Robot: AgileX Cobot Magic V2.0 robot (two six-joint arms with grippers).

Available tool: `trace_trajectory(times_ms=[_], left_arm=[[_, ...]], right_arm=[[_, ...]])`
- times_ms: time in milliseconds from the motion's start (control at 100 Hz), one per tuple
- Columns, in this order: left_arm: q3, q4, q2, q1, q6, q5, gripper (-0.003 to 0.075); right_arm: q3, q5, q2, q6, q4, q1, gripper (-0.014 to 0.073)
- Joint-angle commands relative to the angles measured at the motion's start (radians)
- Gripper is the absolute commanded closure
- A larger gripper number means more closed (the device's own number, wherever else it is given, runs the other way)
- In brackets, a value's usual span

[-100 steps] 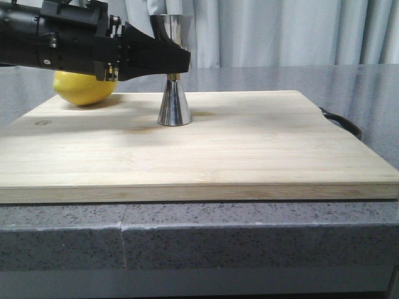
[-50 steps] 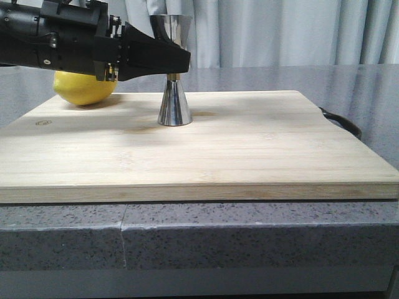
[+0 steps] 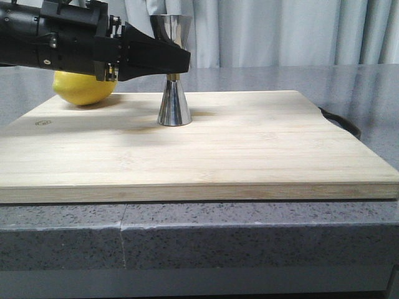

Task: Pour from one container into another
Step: 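Tilt the beaker upright and lower it back onto the board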

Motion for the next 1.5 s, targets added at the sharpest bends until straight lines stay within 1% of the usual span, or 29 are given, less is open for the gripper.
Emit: trace_trajectory(times_ms=[0, 150, 580, 730, 820, 920, 990, 1170, 1300, 1400, 1490], left_arm=[[-0.029, -0.074, -0.043, -0.006, 0.002, 0.116, 0.0482], [-0.029, -0.074, -0.043, -0.006, 0.002, 0.116, 0.0482], [-0.029, -0.074, -0.043, -0.006, 0.002, 0.116, 0.0482], [-0.029, -0.074, -0.043, -0.006, 0.002, 0.116, 0.0482], [-0.029, -0.074, -0.043, -0.006, 0.002, 0.116, 0.0482], [-0.029, -0.074, -0.043, -0.006, 0.002, 0.116, 0.0482], [-0.029, -0.074, -0.043, -0.006, 0.002, 0.116, 0.0482], [-0.029, -0.074, -0.043, -0.006, 0.002, 0.116, 0.0482], [-0.029, -0.074, -0.043, -0.006, 0.002, 0.116, 0.0482], [-0.029, -0.074, -0.043, -0.006, 0.002, 0.116, 0.0482], [-0.029, -0.074, -0.043, -0.006, 0.002, 0.116, 0.0482]], right_arm=[[0.025, -0.109, -0.073, -0.026, 0.070, -0.028, 0.0286], [0.160, -0.236, -0.123, -0.026, 0.091, -0.043, 0.0286], [0.597, -0.719, -0.289, -0.026, 0.166, -0.043, 0.0286], [0.724, -0.904, -0.304, -0.026, 0.247, -0.043, 0.0286], [0.781, -0.990, -0.304, -0.024, 0.264, -0.038, 0.0286], [0.825, -1.083, -0.297, -0.024, 0.309, -0.028, 0.0286], [0.846, -1.149, -0.283, -0.004, 0.309, -0.012, 0.0286], [0.856, -1.320, -0.203, 0.094, 0.309, 0.043, 0.0286], [0.856, -1.451, -0.132, 0.117, 0.309, 0.073, 0.0286], [0.856, -1.525, -0.088, 0.117, 0.309, 0.090, 0.0286], [0.847, -1.546, -0.055, 0.145, 0.309, 0.091, 0.0286]])
